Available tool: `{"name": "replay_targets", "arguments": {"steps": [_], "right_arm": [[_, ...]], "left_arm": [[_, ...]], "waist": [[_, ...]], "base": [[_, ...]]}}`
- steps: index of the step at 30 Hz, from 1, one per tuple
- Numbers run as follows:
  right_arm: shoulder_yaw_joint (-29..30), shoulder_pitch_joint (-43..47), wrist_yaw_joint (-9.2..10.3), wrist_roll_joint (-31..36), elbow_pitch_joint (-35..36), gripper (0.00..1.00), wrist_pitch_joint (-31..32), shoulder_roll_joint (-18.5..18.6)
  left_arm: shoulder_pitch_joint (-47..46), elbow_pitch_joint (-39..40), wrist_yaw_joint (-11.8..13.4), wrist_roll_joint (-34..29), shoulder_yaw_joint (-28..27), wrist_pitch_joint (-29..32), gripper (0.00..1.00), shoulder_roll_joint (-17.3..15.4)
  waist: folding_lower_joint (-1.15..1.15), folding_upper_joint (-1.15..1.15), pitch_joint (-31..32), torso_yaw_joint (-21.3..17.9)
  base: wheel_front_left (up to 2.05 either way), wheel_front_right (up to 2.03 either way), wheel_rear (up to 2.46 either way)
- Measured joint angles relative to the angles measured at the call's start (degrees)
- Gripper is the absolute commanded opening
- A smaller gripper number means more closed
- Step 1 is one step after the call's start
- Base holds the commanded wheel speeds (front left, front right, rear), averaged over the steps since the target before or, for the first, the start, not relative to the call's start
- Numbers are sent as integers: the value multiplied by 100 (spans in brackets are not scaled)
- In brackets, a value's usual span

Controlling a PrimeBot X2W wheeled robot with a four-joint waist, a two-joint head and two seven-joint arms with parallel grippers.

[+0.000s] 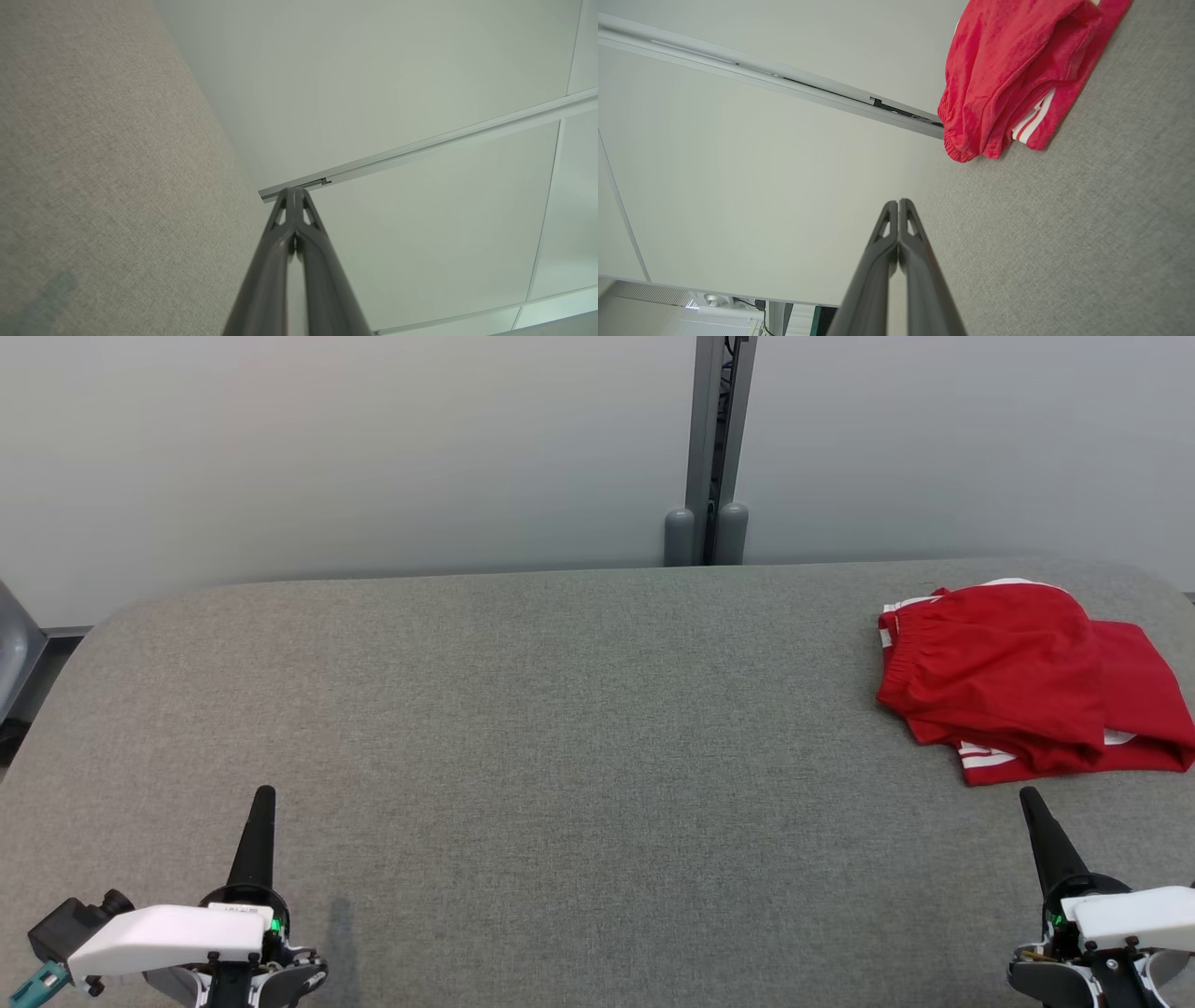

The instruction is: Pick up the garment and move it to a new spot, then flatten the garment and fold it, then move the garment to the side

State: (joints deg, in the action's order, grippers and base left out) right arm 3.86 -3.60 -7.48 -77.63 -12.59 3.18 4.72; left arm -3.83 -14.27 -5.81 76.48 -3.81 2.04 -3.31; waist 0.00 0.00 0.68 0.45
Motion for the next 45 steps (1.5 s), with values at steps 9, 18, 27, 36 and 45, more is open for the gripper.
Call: {"name": "replay_targets", "arguments": {"steps": [9,18,27,36,45], "right_arm": [[75,-58,0,-361,-46,0,83,-49],[131,-119,0,-725,-81,0,160,-91],[180,-172,1,-1035,-109,0,233,-131],[238,-204,1,-1321,-127,0,288,-166],[265,-241,1,-1473,-140,0,334,-192]], "left_arm": [[-33,1,-25,392,-68,103,0,11],[-113,7,-75,801,-132,232,0,25],[-133,7,-108,1126,-190,330,0,35],[-174,9,-129,1416,-245,409,0,46],[-206,10,-147,1586,-269,450,0,53]], "waist": [[0,0,-19,-10],[0,0,-39,-21],[0,0,-58,-30],[0,0,-77,-40],[0,0,-86,-45]], "base": [[0,0,0],[0,0,0],[0,0,0],[0,0,0],[0,0,0]]}}
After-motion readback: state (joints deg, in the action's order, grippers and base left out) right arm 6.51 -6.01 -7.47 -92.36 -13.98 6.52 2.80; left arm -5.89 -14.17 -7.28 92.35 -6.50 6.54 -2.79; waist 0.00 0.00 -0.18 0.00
